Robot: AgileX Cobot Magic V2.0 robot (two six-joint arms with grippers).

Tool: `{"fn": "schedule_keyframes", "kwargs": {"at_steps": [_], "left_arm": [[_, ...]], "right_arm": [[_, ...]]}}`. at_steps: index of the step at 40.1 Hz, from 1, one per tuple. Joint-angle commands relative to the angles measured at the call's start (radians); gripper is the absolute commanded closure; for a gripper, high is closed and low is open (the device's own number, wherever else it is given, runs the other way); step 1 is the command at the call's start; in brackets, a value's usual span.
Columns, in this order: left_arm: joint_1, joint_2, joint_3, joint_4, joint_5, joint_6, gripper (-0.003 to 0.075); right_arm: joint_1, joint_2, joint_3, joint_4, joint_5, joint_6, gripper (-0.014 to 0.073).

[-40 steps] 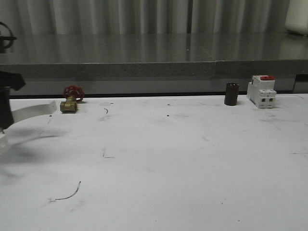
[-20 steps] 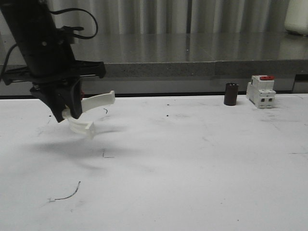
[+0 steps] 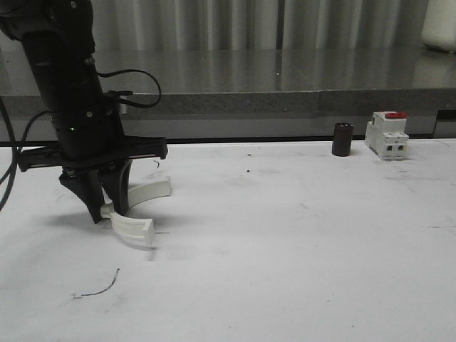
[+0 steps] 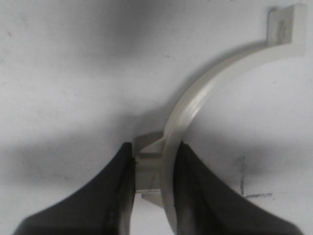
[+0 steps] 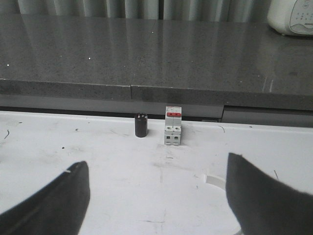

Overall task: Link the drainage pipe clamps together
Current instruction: 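Carry the clamp half to the table center and lower it, then open the left gripper and lift it away from the clamp half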

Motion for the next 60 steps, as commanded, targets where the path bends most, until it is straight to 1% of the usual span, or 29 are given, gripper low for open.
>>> {"fn": "schedule_keyframes", "kwargs": {"at_steps": [1, 5, 8, 10, 13, 17, 23, 28, 32, 37, 44, 53, 56, 60], "left_arm": [[-0.018, -0.051, -0.028, -0.015, -0.022, -0.008, 0.0525], [-0.018, -0.051, -0.028, -0.015, -0.02, -0.008, 0.0441], [-0.018, -0.051, -0.028, -0.015, -0.019, -0.008, 0.0398], [-0.018, -0.051, -0.028, -0.015, -0.019, -0.003, 0.0382], [-0.018, -0.051, -0.031, -0.015, -0.013, 0.014, 0.0377], [-0.018, -0.06, -0.058, -0.015, 0.027, 0.05, 0.0377], [-0.018, -0.127, -0.074, 0.011, 0.057, 0.055, 0.0379], [-0.018, -0.22, -0.074, 0.048, 0.059, 0.094, 0.04], [-0.018, -0.296, -0.074, 0.1, 0.061, 0.098, 0.044], [-0.013, -0.371, -0.074, 0.152, 0.062, 0.098, 0.0544], [0.024, -0.474, -0.031, 0.178, 0.048, 0.098, 0.0738], [0.128, -0.627, 0.155, 0.231, -0.029, 0.099, 0.0741], [0.152, -0.702, 0.242, 0.231, -0.085, 0.101, 0.0741], [0.154, -0.819, 0.379, 0.247, -0.205, 0.101, 0.0741]], "right_arm": [[-0.005, 0.014, -0.035, 0.011, -0.076, -0.006, 0.0001], [-0.005, 0.014, -0.035, 0.011, -0.076, -0.006, 0.0001], [-0.005, 0.014, -0.035, 0.011, -0.076, -0.006, 0.0001], [-0.005, 0.014, -0.035, 0.011, -0.076, -0.006, 0.0001], [-0.005, 0.014, -0.035, 0.011, -0.076, -0.006, 0.0001], [-0.005, 0.014, -0.035, 0.011, -0.076, -0.006, 0.0001], [-0.005, 0.014, -0.035, 0.011, -0.076, -0.006, 0.0001], [-0.005, 0.014, -0.035, 0.011, -0.076, -0.006, 0.0001], [-0.005, 0.014, -0.035, 0.011, -0.076, -0.006, 0.0001], [-0.005, 0.014, -0.035, 0.011, -0.076, -0.006, 0.0001], [-0.005, 0.014, -0.035, 0.011, -0.076, -0.006, 0.0001], [-0.005, 0.014, -0.035, 0.011, -0.076, -0.006, 0.0001], [-0.005, 0.014, -0.035, 0.011, -0.076, -0.006, 0.0001], [-0.005, 0.014, -0.035, 0.011, -0.076, -0.006, 0.0001]]}}
